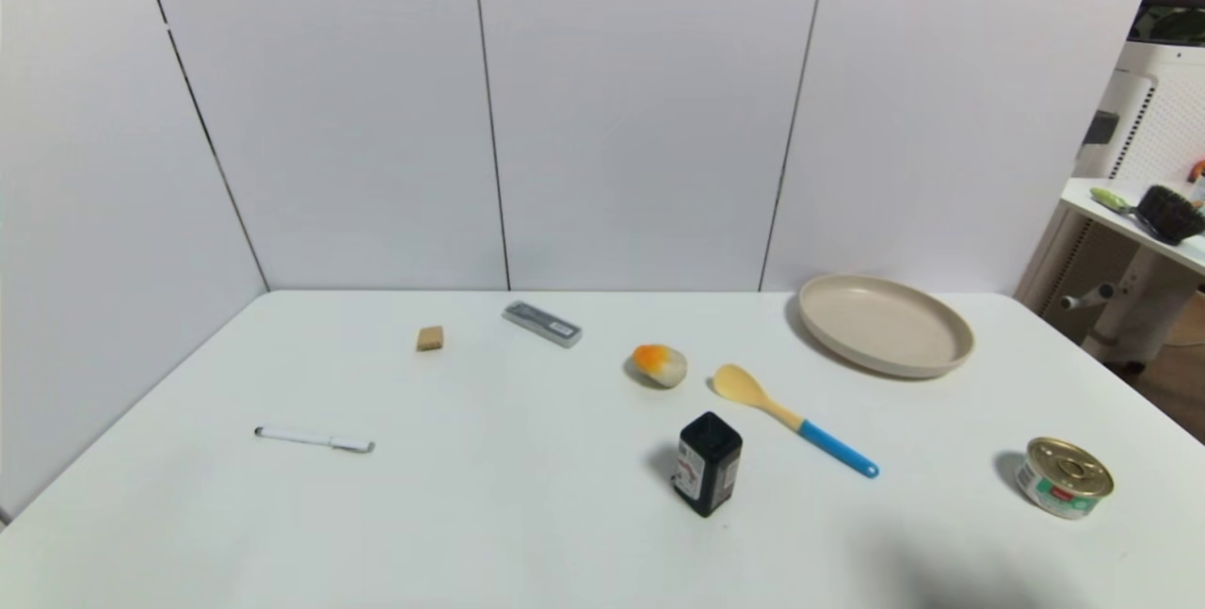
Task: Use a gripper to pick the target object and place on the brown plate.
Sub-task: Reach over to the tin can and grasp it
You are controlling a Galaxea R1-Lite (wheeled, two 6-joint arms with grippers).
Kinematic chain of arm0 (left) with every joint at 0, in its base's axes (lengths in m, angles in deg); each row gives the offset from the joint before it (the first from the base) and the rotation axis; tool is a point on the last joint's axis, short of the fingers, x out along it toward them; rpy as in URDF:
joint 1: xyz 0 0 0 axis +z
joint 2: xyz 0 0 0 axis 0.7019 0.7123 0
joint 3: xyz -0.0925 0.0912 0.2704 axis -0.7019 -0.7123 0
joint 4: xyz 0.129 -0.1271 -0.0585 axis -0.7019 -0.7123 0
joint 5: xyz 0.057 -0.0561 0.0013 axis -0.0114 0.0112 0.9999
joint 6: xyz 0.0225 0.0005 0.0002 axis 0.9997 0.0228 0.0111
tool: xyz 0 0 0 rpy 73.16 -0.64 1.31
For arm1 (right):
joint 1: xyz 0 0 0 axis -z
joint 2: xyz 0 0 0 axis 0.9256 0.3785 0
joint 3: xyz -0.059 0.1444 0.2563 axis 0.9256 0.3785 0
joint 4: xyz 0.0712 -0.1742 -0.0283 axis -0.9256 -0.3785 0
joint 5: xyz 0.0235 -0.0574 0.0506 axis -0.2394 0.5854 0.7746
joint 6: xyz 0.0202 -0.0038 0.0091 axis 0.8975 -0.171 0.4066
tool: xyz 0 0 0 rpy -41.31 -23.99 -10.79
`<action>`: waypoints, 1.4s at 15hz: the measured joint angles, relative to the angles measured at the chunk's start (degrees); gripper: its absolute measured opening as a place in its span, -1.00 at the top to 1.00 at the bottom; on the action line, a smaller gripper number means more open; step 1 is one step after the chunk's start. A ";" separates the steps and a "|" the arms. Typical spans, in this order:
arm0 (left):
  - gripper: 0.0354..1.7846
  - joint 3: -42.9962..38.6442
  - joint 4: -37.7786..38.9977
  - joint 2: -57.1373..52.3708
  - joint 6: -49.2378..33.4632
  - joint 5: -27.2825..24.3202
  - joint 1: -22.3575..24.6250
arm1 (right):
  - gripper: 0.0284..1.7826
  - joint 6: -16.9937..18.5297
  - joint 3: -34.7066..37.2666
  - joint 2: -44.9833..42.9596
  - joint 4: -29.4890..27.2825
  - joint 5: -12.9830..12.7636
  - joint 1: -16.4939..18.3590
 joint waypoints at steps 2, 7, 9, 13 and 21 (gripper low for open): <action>-0.89 0.00 -0.01 0.02 -0.04 0.00 0.02 | -0.90 1.60 -13.84 10.34 -11.43 0.17 1.91; -0.89 0.00 -0.01 0.02 0.00 -0.02 0.02 | -0.90 2.17 -34.11 33.44 -34.54 0.30 6.14; -0.89 0.00 -0.01 0.00 0.00 -0.02 0.02 | -0.90 0.99 -37.05 39.64 -36.69 0.13 7.89; -0.89 0.00 -0.01 0.02 -0.02 0.00 0.02 | -0.90 -5.19 -38.22 47.36 -40.98 0.00 11.17; -0.89 0.00 -0.01 0.02 -0.02 0.00 0.02 | -0.90 -6.41 -37.57 56.94 -41.01 -1.82 11.78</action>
